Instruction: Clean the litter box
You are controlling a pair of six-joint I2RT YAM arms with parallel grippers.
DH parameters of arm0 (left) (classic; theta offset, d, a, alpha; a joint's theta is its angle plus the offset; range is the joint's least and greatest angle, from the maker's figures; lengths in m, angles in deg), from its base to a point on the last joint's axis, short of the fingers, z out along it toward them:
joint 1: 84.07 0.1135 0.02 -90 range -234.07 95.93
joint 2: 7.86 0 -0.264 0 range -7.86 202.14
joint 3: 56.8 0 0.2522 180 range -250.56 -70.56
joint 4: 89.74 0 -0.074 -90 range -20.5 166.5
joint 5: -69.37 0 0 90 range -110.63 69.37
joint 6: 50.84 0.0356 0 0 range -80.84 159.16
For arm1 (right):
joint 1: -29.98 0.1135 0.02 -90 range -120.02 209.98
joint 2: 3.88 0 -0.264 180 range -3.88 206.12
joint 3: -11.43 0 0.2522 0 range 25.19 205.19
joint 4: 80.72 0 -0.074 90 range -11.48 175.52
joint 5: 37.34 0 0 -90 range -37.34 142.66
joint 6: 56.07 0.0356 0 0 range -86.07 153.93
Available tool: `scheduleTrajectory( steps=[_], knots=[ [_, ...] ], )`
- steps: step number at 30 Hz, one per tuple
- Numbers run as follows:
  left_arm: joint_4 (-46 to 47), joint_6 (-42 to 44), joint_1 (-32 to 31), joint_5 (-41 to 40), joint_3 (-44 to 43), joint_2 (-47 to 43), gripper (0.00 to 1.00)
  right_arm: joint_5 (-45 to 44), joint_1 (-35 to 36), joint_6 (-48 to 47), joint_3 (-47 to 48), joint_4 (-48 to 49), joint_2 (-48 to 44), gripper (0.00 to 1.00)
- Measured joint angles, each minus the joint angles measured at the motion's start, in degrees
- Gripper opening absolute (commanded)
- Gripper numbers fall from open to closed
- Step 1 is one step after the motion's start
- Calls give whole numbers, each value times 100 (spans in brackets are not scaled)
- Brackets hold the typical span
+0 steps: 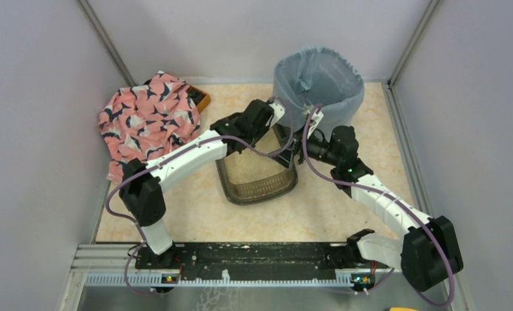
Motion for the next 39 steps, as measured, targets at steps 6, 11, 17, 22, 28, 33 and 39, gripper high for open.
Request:
scheduleTrajectory(
  steps=[6, 11, 17, 22, 28, 33, 39],
  knots=[
    [-966, -1200, 26, 24, -970, 354, 0, 111, 17, -4, 0, 11, 4, 84],
    [-1488, -1749, 66, -328, -1220, 492, 0, 125, 17, -4, 0, 11, 4, 84],
    [-2190, -2238, 116, -800, -1971, 719, 0, 131, 17, -2, 0, 24, 7, 84],
    [-2824, -2756, 199, -999, -2771, 1067, 0, 136, 17, -2, 0, 44, 57, 84],
    [-3451, -3353, 297, -798, -3143, 1408, 0, 131, 17, -4, 0, 42, 61, 84],
    [-3482, -3604, 372, -376, -2938, 1340, 0, 129, 17, -4, 0, 42, 61, 84],
    [-2898, -3663, 560, 146, -2083, 828, 0, 125, 17, -7, 0, 42, 61, 84]
  ],
)
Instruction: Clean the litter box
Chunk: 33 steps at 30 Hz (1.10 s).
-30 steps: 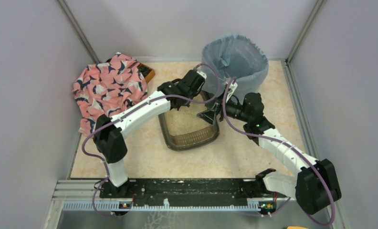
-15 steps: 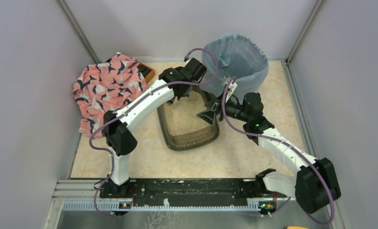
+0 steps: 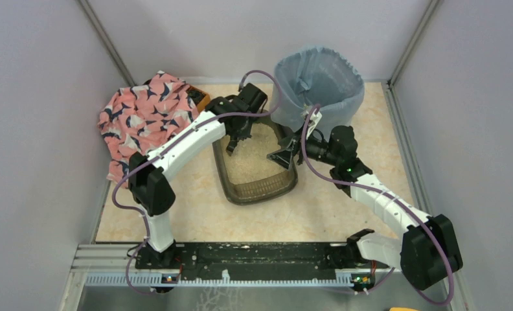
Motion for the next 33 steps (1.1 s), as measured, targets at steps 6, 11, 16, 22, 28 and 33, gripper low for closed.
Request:
scheduleTrajectory(
  steps=[6, 11, 16, 22, 28, 33],
  knots=[
    [511, 2, 382, 623, 428, -319, 0, -2, 0, -7, 0, -2, -2, 84],
    [811, 13, 839, 1329, 439, -299, 0, -11, 0, -11, 0, -2, 0, 84],
    [911, 26, 1220, 2050, 181, -81, 0, -35, 0, -20, 0, -24, -2, 84],
    [1198, -26, 1443, 2872, 240, 11, 0, -87, 0, -61, 0, -48, 0, 84],
    [1449, -157, 1663, 3493, 433, 52, 0, -131, 0, -61, 0, -48, -2, 84],
    [1602, -225, 1867, 3735, 693, 7, 0, -133, 0, -61, 0, -48, -2, 84]
  ],
)
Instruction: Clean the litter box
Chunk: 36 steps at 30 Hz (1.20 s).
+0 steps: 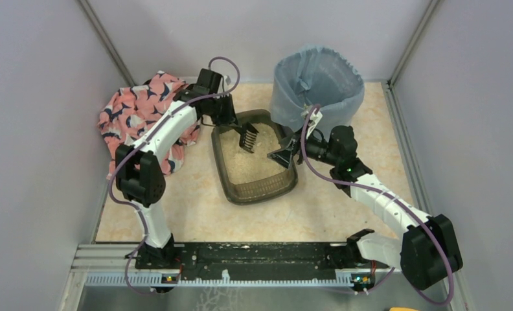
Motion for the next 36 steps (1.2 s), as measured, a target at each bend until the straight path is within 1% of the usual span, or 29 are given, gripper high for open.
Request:
scheduleTrajectory(
  steps=[8, 11, 18, 22, 27, 33, 36],
  knots=[
    [599, -431, 225, 730, 931, -190, 0, -24, 0, 0, 0, 0, 4, 84],
    [1012, -680, 225, 1038, 1440, -350, 0, -24, 0, 0, 0, 0, 9, 84],
    [2033, -1231, 238, 1408, 2586, -813, 0, -24, 0, 0, 0, 0, 17, 84],
    [2555, -1491, 273, 1655, 3053, -920, 0, -22, 0, 0, 0, 0, 44, 84],
    [3036, -1694, 474, 1996, 3571, -1126, 0, -22, 0, 0, 0, -9, 107, 84],
    [3195, -1707, 896, 2490, 4253, -1731, 0, -15, 0, 2, 0, -2, 199, 84],
    [3482, -1751, 1073, 2765, 4607, -1941, 0, -9, 0, 7, 0, 0, 249, 84]
  ],
)
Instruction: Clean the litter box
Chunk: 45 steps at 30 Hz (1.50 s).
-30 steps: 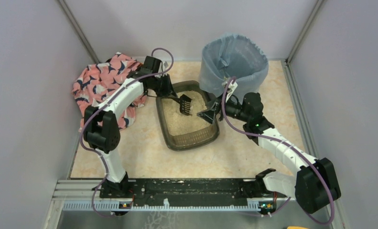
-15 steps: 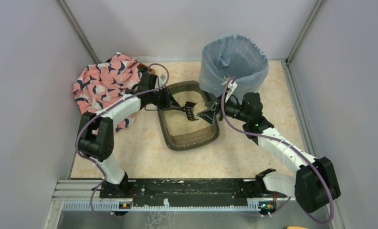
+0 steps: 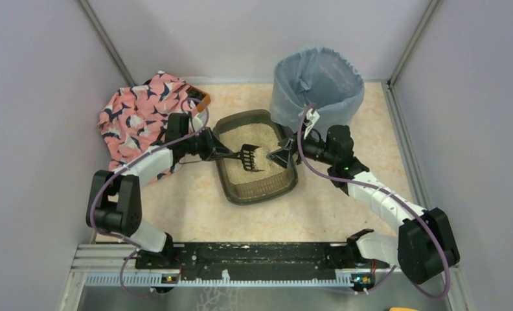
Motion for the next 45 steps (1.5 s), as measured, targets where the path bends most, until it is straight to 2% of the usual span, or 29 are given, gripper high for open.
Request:
scheduleTrajectory(
  steps=[5, 10, 17, 21, 24, 27, 33, 45],
  knots=[
    [540, -210, 186, 413, 531, -199, 0, 20, 0, 0, 0, 7, 52, 83],
    [1005, -507, 402, 935, 651, -376, 0, 31, 0, 4, 0, 0, 131, 83],
    [1237, -654, 1440, 1624, 654, -944, 0, 31, 0, -2, 0, -17, 142, 83],
    [1725, -822, 1895, 1799, 1025, -1268, 0, 33, 0, -2, 2, -42, 142, 83],
    [2437, -1274, 1847, 1947, 1613, -1241, 0, 42, 0, 0, 2, -35, 151, 83],
    [2481, -1405, 1836, 2031, 1954, -1134, 0, 68, 0, 0, 4, -52, 181, 83],
    [2745, -1458, 1840, 2052, 2004, -1132, 0, 68, 0, -2, 4, -92, 181, 83],
    [2592, -1276, 1644, 1746, 2006, -1062, 0, 74, 0, -2, 4, -94, 186, 83]
  ],
)
